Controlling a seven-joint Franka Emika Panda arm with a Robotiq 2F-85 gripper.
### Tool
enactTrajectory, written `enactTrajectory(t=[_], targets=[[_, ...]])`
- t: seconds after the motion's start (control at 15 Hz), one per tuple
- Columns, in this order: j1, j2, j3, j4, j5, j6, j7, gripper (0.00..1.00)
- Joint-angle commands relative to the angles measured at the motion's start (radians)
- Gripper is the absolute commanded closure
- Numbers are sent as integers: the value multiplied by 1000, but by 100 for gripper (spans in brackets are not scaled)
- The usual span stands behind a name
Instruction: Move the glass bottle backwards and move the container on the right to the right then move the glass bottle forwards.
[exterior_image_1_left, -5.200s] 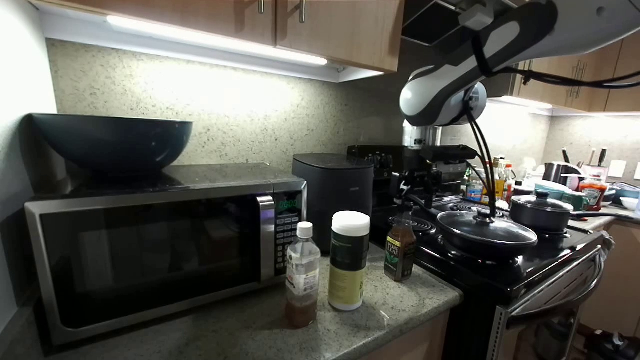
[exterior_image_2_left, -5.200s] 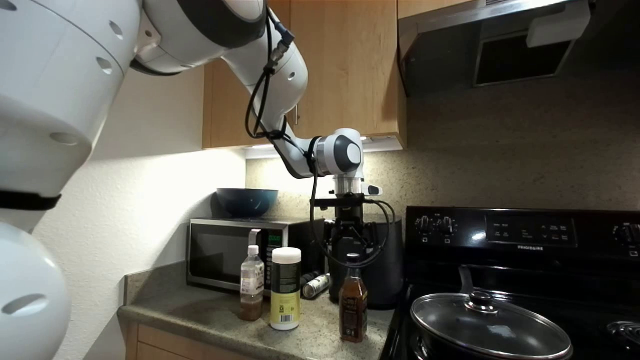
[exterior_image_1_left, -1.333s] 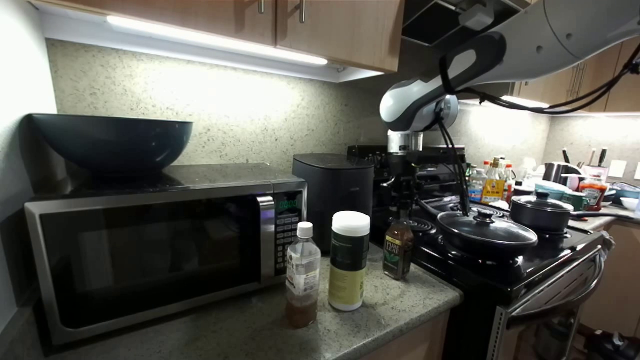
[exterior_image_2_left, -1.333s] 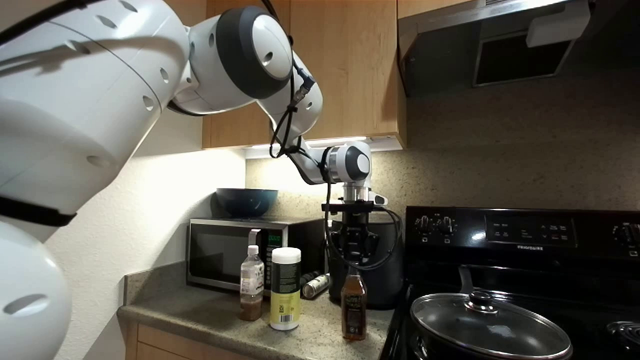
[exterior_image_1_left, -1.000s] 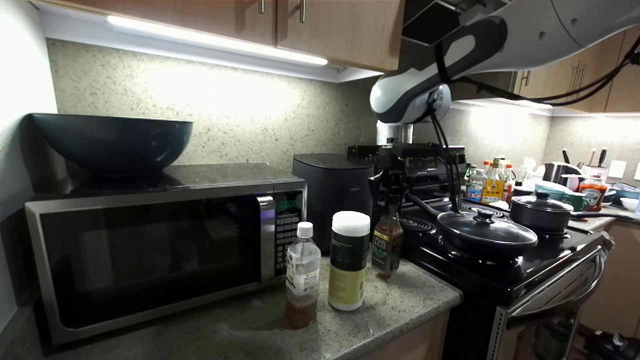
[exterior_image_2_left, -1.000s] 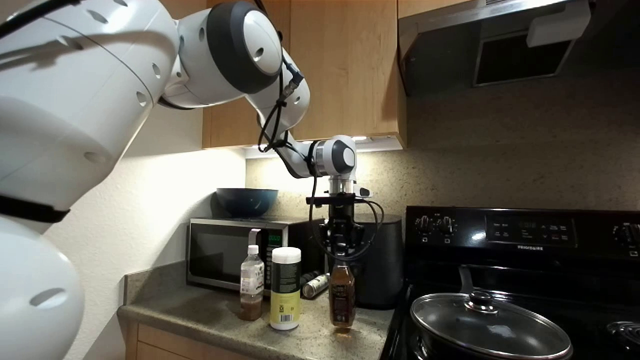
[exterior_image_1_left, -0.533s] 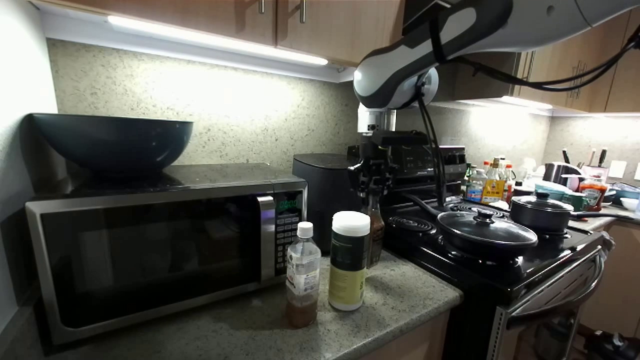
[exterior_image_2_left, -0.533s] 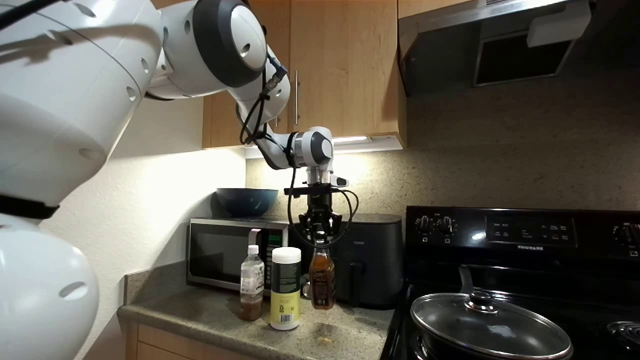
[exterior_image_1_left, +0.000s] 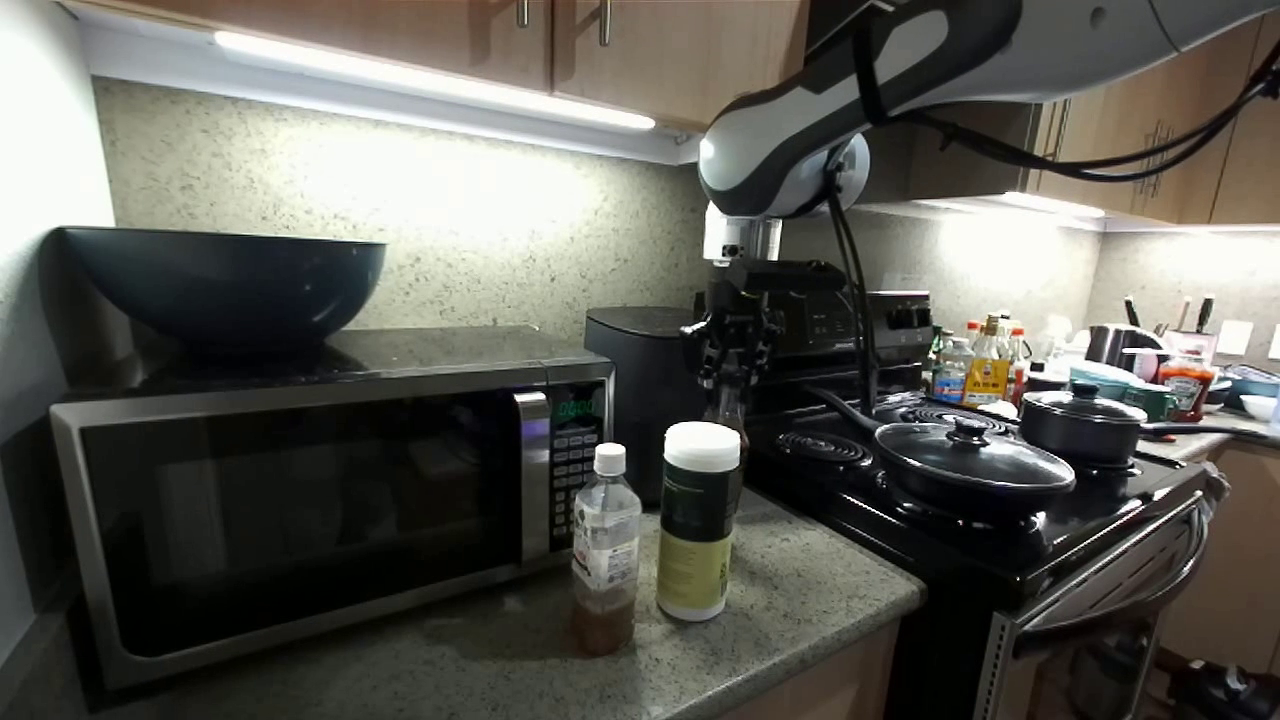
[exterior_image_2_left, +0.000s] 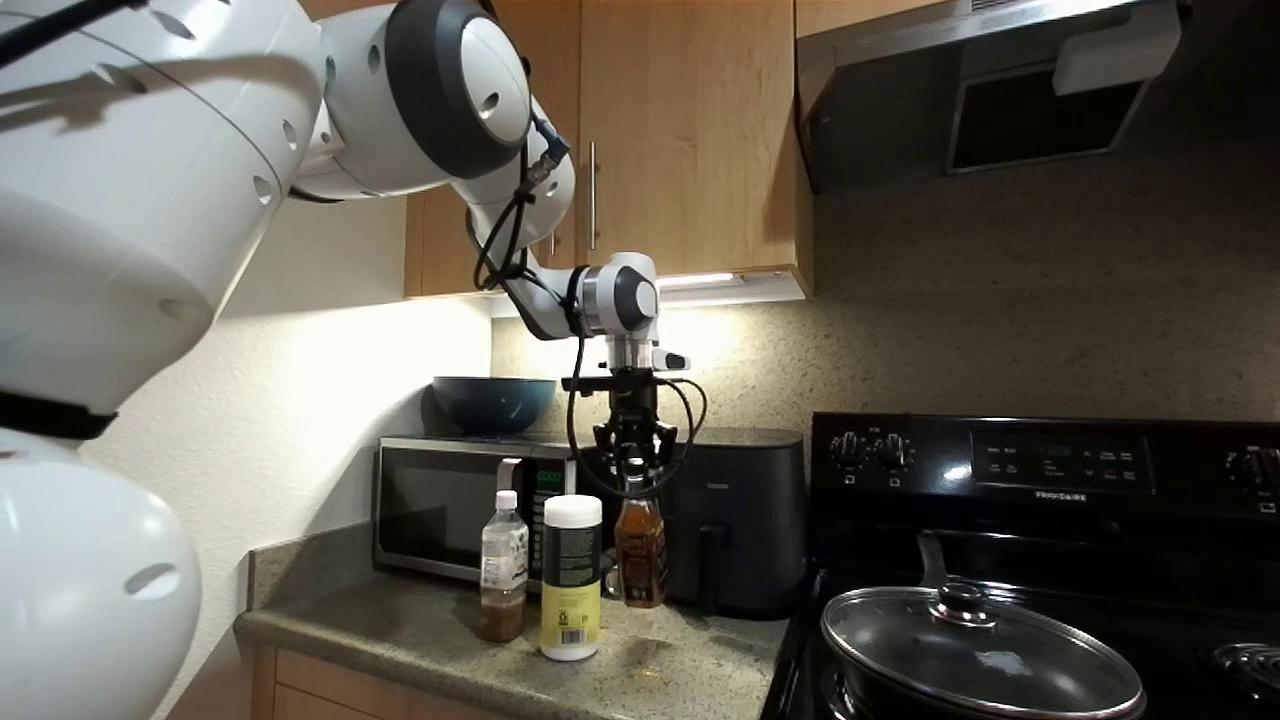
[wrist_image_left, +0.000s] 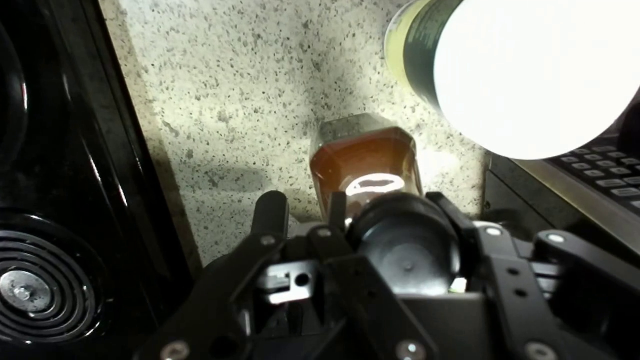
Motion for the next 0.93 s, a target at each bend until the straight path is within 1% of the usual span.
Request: enactTrajectory(t=[0.0,0.2,0.47,0.87], targets=[[-4,17,9,25,-3,-12,-3,82],[7,85,10,107,-26,-61,-13,82],[23,165,10,212,-52,-95,-17,82],[40,263,7,352,-59,-147,-26,82]])
